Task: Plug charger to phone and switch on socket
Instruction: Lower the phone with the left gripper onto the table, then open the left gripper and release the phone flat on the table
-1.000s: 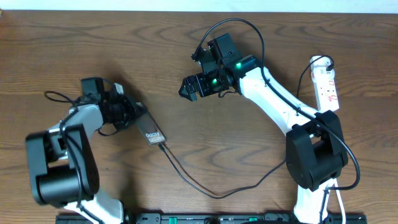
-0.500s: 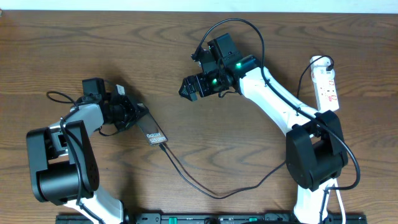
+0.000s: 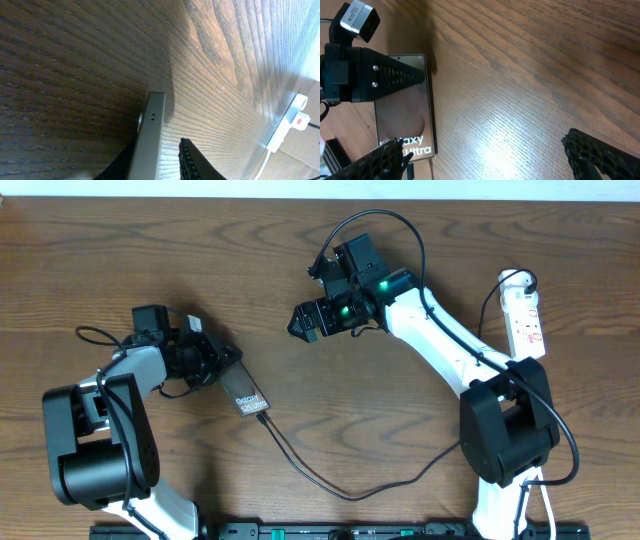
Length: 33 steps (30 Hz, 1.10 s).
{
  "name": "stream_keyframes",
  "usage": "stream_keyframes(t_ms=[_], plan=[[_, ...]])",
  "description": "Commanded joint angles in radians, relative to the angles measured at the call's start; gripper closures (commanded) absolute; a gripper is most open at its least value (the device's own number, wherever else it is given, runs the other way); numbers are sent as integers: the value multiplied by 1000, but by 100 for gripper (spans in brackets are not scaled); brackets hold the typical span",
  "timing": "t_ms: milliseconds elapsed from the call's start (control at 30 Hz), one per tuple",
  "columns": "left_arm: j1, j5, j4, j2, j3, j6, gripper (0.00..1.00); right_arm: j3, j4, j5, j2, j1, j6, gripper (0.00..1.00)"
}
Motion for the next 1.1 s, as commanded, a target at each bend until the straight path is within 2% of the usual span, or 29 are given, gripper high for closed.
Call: stream_keyframes(t_ms=[0, 333, 1067], plan=[[-3, -41, -30, 26, 2, 6, 71, 13, -3, 0, -26, 3, -15, 1], [-2, -109, -86, 26, 3, 6, 59, 13, -3, 0, -26, 3, -15, 1], [-2, -306, -241, 26, 59, 6, 54, 13, -3, 0, -26, 3, -15, 1]])
